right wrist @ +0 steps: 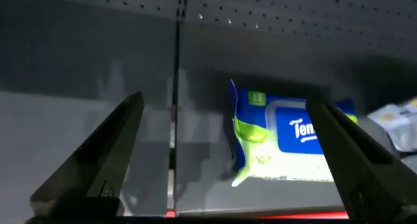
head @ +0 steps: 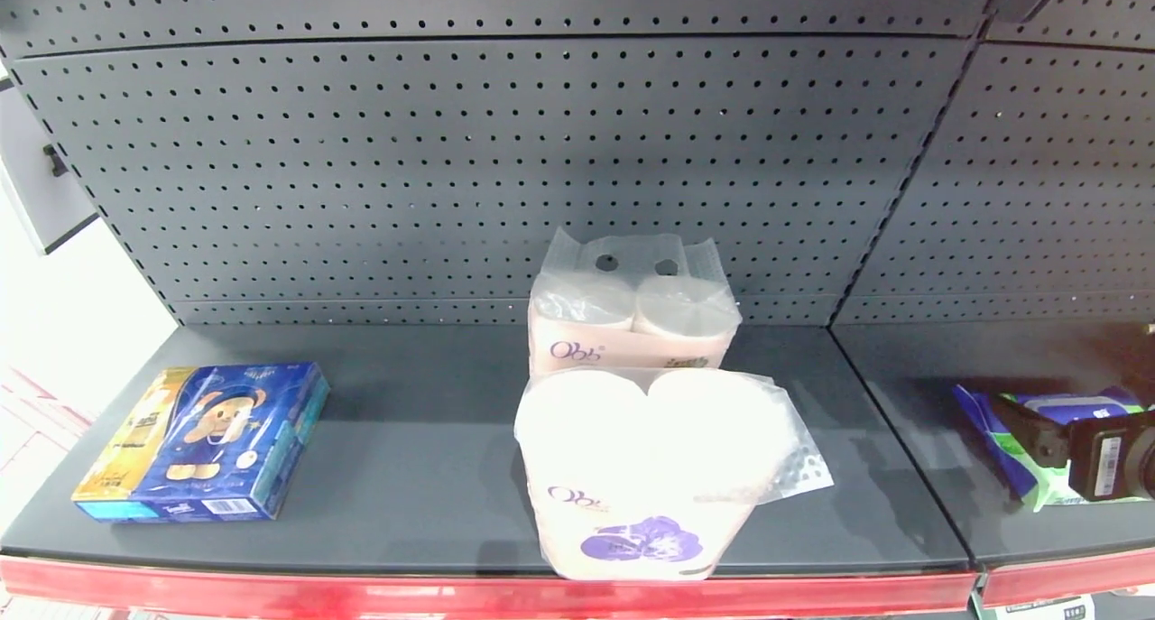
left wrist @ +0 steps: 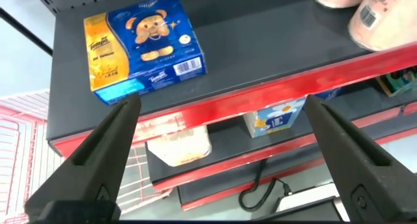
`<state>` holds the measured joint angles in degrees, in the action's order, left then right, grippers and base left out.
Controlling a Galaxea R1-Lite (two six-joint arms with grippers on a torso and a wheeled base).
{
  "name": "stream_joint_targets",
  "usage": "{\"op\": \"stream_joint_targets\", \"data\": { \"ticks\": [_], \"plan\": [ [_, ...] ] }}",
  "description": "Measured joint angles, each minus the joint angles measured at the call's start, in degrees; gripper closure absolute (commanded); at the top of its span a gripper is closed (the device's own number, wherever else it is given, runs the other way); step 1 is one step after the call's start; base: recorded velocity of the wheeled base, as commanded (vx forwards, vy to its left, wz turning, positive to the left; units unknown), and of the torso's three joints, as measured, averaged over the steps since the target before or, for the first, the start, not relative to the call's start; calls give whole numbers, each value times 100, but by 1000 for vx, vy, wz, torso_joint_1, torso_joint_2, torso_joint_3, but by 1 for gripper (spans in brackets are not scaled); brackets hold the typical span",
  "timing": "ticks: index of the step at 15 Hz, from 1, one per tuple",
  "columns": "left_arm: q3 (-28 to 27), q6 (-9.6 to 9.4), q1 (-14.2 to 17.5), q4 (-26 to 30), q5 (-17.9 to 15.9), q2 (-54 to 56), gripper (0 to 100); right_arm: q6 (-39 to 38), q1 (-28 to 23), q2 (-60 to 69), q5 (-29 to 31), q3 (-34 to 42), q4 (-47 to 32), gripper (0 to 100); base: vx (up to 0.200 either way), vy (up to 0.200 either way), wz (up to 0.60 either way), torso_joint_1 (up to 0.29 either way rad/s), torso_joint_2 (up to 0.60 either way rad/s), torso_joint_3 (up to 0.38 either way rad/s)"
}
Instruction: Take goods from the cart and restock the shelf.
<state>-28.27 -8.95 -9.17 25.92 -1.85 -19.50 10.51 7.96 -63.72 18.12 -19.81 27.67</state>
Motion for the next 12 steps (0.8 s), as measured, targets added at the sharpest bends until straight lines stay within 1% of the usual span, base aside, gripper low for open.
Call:
{"op": "stream_joint_targets", "data": {
  "ticks": [2, 4, 6, 8, 9, 10, 11, 12],
  "plan": [
    [7, 0, -1, -2, -13, 13, 0, 27, -99, -130, 132, 127, -9, 0, 0, 0, 0, 0, 0, 0],
    [7, 6, -6, -4, -11, 13, 0, 93, -102, -122, 13, 308, -26, 0, 0, 0, 0, 0, 0, 0],
    [7, 6, 0, -4, -2, 9, 0, -162, 83, -196, -71, 221, -22, 0, 0, 0, 0, 0, 0, 0],
    [-1, 22, 0, -6, 7, -39, 0, -909, 510, -483, -55, -61, -30, 0, 0, 0, 0, 0, 0, 0],
    [-23, 57, 5, -39, 16, -85, 0, -1115, 796, -610, -27, -188, -83, 0, 0, 0, 0, 0, 0, 0],
    [-39, 169, 7, -145, 22, -135, 0, -1225, 1097, -714, -9, -279, -187, 0, 0, 0, 0, 0, 0, 0],
    [-39, 230, 16, -180, 27, -179, 0, -1300, 1403, -811, -6, -340, -340, 0, 0, 0, 0, 0, 0, 0],
    [-39, 252, 18, -208, 33, -202, 0, -1384, 1640, -902, -6, -383, -428, 0, 0, 0, 0, 0, 0, 0]
  ]
}}
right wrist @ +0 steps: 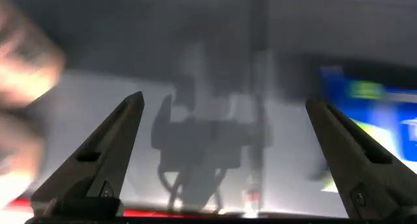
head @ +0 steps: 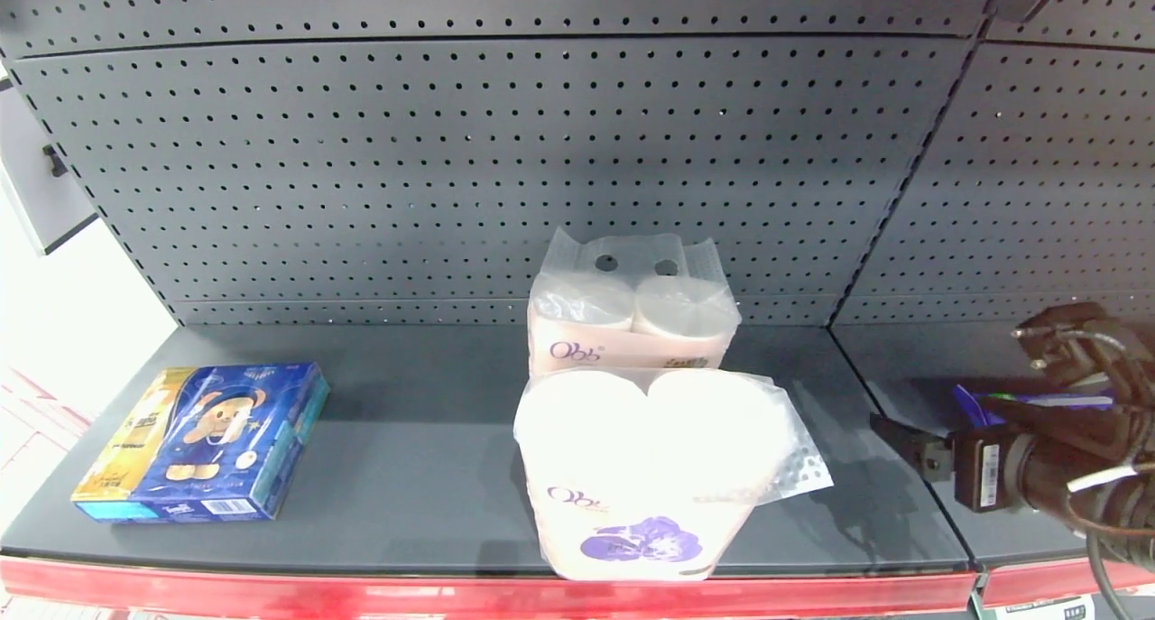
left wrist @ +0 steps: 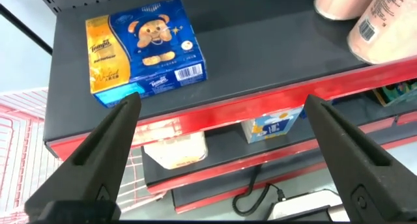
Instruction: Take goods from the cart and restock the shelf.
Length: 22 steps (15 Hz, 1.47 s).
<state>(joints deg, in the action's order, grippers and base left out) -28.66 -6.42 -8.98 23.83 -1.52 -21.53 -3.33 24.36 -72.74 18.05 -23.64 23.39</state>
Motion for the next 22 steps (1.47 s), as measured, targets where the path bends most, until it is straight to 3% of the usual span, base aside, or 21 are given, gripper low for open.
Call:
{"op": "stream_joint_targets", "data": {
  "ticks": [2, 5, 22],
  "plan": [
    [6, 5, 4, -2, 2, -29, 0, -347, 572, -283, -5, -119, -93, 0, 0, 0, 0, 0, 0, 0],
    [-2, 9, 1, -5, 2, -51, 0, -749, 998, -794, -16, -404, -130, 0, 0, 0, 0, 0, 0, 0],
    [-17, 9, 1, -11, 7, -73, 0, -784, 1670, -1565, -49, -274, -134, 0, 0, 0, 0, 0, 0, 0]
  ]
}}
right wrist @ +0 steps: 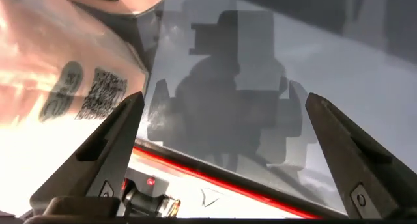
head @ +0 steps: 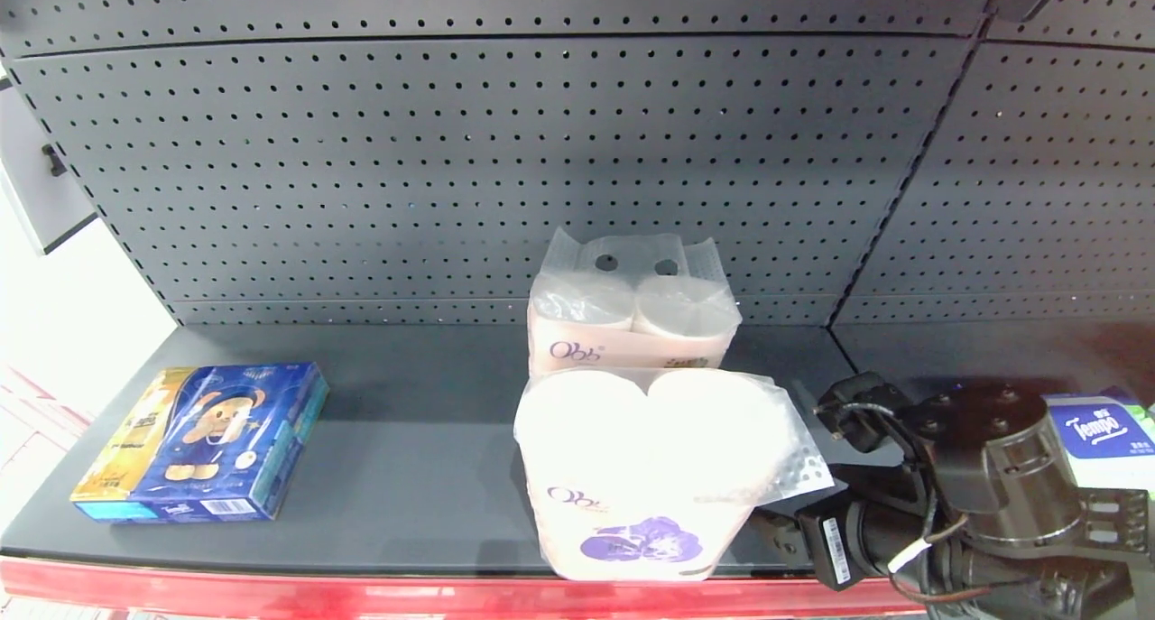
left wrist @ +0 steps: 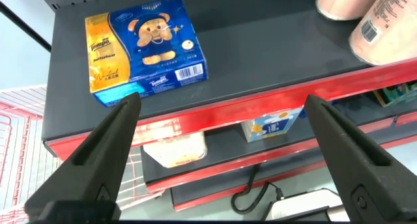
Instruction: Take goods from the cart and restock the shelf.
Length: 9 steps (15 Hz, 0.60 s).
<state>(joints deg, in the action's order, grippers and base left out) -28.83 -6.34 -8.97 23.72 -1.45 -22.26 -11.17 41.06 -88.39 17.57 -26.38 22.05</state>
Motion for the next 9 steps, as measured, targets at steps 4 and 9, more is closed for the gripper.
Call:
{"op": "stream_joint_targets", "data": {
  "ticks": [4, 9],
  "plan": [
    [0, 0, 0, -5, 6, 10, 0, 1, 105, -68, 0, -10, -2, 0, 0, 0, 0, 0, 0, 0],
    [0, 10, 0, -5, 4, 27, 0, 1, 117, -138, 0, -57, -2, 0, 0, 0, 0, 0, 0, 0]
  ]
}}
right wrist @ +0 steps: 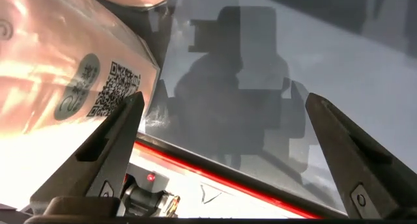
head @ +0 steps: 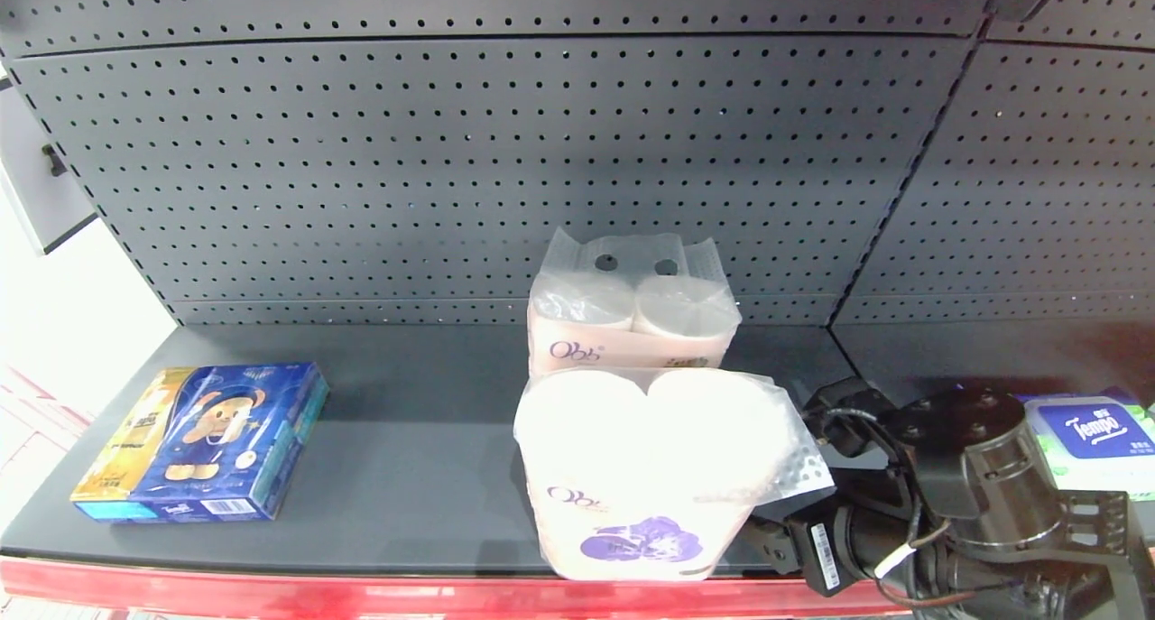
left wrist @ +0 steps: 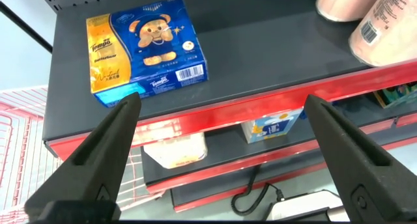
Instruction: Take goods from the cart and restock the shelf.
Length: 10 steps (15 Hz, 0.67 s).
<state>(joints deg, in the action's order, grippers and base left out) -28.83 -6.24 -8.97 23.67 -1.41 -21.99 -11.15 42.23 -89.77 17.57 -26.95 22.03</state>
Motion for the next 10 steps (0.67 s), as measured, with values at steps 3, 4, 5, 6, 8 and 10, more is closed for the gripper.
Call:
{"op": "stream_joint_targets", "data": {
  "ticks": [3, 4, 5, 6, 8, 10],
  "plan": [
    [-7, 1, 0, 0, 2, 0, 0, 0, 60, -41, 6, -20, 0, 0, 0, 0, 0, 0, 0, 0],
    [-7, 1, 0, -2, 0, 0, 0, 0, 73, -48, 6, -24, 0, 0, 0, 0, 0, 0, 0, 0],
    [-9, 1, 0, -2, 0, 2, 0, 0, 77, -59, 6, -28, 0, 0, 0, 0, 0, 0, 0, 0],
    [-13, 1, 0, -2, 0, 0, 0, 0, 77, -74, 5, -30, 0, 0, 0, 0, 0, 0, 0, 0],
    [-16, 1, 0, -2, 0, 2, 0, 5, 83, -96, 2, -41, 0, 0, 0, 0, 0, 0, 0, 0],
    [-13, 0, 0, -2, 0, 2, 0, 0, 83, -118, 0, -39, 0, 0, 0, 0, 0, 0, 0, 0]
  ]
}}
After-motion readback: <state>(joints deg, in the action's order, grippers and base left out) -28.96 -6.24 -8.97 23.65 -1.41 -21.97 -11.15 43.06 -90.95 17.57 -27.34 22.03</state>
